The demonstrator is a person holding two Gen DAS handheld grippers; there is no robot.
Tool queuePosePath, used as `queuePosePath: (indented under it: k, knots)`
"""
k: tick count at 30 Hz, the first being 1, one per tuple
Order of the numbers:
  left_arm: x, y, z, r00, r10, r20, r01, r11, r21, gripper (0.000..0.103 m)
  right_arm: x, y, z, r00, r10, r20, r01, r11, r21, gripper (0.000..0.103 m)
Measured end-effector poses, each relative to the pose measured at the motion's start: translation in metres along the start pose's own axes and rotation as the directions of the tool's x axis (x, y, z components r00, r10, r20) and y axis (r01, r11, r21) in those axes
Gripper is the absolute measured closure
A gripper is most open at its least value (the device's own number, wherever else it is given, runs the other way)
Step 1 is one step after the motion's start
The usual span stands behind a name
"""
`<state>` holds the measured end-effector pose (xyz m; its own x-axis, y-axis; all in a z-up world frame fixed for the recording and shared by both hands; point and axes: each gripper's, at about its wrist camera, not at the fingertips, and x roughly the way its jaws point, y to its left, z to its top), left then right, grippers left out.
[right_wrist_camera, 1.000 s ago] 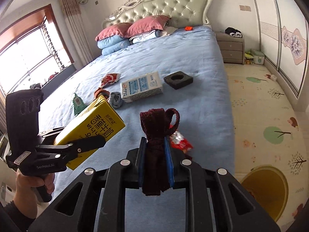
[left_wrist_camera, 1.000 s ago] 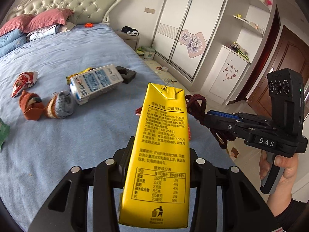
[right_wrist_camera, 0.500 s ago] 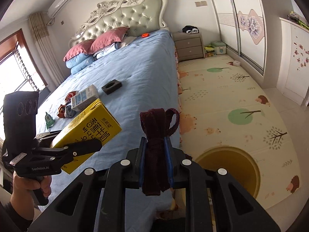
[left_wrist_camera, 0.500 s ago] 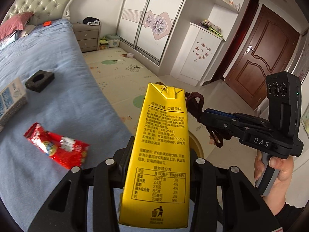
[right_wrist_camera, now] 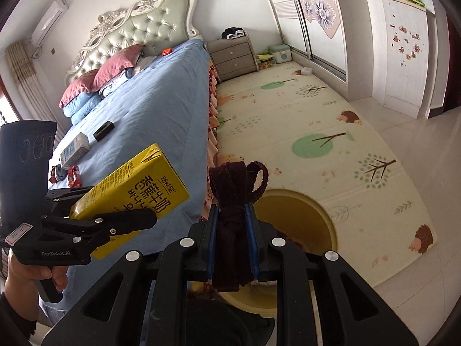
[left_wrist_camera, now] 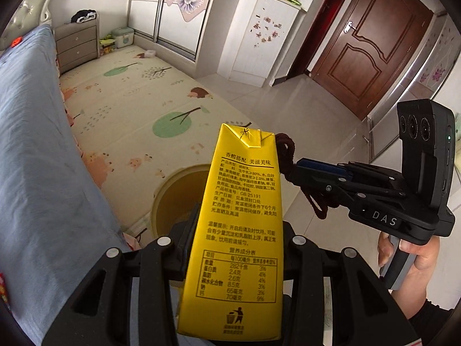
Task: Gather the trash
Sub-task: 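Carry carton and cord to the yellow bin and open both tools, then return to the bed and grasp the red snack wrapper with the right tool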
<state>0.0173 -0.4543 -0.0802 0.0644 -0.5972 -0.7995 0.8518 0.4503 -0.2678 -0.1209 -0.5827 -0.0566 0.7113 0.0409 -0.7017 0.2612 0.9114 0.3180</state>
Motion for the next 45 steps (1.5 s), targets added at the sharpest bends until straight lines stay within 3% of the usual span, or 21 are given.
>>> queuePosePath:
  k: [5,11,12,13,14,16,19,29,40,45]
  knots:
    - [0.029,0.004,0.013,0.998,-0.033,-0.055,0.032,0.999,-0.016,0.062,0.014,-0.03,-0.009,0.999,-0.009,-0.033,0.011,0.999,0.05,0.084]
    - [0.05,0.003,0.021,0.996,-0.014,-0.083,0.014,1.0,-0.008,0.06,0.029,-0.043,-0.011,0.998,-0.015,-0.061,0.019,0.997,0.068,0.082]
    - [0.053,0.006,0.021,0.996,-0.02,-0.083,0.018,1.0,-0.024,0.041,0.031,-0.045,-0.01,0.997,-0.023,-0.068,0.028,0.997,0.069,0.078]
    - [0.054,0.01,0.022,0.996,-0.03,-0.084,0.026,0.998,-0.048,0.017,0.033,-0.046,-0.01,0.996,-0.047,-0.077,0.051,0.997,0.061,0.067]
    - [0.056,0.014,0.022,0.996,-0.027,-0.08,0.022,0.997,-0.071,0.013,0.035,-0.045,-0.01,0.993,-0.083,-0.078,0.087,0.995,0.044,0.062]
    - [0.058,0.02,0.021,0.996,-0.018,-0.089,0.009,0.995,-0.099,0.014,0.038,-0.044,-0.01,0.989,-0.121,-0.082,0.124,0.992,0.026,0.061]
    - [0.06,0.024,0.022,0.995,-0.025,-0.101,0.013,0.993,-0.121,0.014,0.043,-0.051,-0.012,0.991,-0.093,-0.097,0.098,0.994,0.051,0.061]
    - [0.044,0.012,0.019,0.999,-0.012,-0.052,0.008,0.997,-0.073,0.014,0.037,-0.044,-0.012,0.994,-0.056,-0.097,0.062,0.996,0.064,0.061]
    - [-0.028,0.034,-0.008,0.997,0.049,0.06,-0.044,0.995,-0.09,0.014,0.022,0.013,0.006,0.998,-0.012,-0.064,0.011,1.0,-0.022,0.061]
    - [-0.077,0.061,-0.033,0.984,0.129,0.123,-0.113,0.985,-0.13,0.014,0.03,0.062,0.014,0.997,0.029,-0.069,-0.036,0.994,-0.1,0.061]
